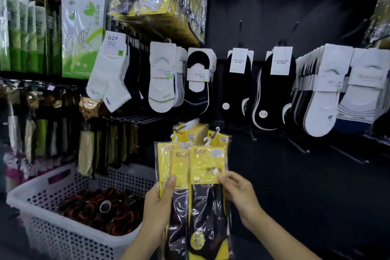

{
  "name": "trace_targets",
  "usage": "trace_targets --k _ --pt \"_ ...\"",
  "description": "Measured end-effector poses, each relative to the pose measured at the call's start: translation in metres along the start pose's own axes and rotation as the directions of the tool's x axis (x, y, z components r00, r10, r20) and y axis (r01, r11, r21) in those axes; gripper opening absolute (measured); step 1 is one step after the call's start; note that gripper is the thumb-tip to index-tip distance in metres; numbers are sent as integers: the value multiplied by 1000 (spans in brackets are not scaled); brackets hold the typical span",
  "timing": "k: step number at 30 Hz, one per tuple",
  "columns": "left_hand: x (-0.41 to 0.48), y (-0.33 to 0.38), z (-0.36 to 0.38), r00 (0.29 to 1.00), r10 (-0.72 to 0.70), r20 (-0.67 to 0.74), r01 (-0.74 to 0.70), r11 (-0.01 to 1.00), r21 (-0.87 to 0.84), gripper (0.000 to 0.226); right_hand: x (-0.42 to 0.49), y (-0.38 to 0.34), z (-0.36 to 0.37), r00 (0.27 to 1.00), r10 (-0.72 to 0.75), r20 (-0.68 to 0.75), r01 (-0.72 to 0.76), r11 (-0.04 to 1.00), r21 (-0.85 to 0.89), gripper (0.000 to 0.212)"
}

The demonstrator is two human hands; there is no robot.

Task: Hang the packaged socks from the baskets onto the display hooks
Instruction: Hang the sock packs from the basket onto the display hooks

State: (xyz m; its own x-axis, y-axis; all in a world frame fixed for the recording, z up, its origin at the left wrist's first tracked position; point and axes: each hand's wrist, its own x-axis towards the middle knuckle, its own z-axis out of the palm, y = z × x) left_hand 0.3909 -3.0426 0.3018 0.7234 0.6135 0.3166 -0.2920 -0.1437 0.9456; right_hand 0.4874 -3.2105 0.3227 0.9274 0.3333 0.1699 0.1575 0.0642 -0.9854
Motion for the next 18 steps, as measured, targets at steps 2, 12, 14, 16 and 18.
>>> trace_targets --k 2,12,14,16,18 --pt "1 2 -6 999 0 -52 1 1000 11 52 3 0 -8 994 -20 -107 30 996 89 13" --pt "26 -12 -28 987 -1 -163 4 1000 20 47 55 2 -11 956 -131 -263 106 989 -106 7" --pt "29 -15 -28 983 27 -179 -22 999 31 50 68 6 -4 956 -122 -265 94 988 -119 9" --pt "34 -20 -27 984 42 -173 -40 999 15 49 82 13 0 947 -69 -314 42 995 -90 11" --pt "38 -26 -25 989 39 -139 -41 999 -9 45 96 19 3 922 45 -385 -51 999 -4 14"
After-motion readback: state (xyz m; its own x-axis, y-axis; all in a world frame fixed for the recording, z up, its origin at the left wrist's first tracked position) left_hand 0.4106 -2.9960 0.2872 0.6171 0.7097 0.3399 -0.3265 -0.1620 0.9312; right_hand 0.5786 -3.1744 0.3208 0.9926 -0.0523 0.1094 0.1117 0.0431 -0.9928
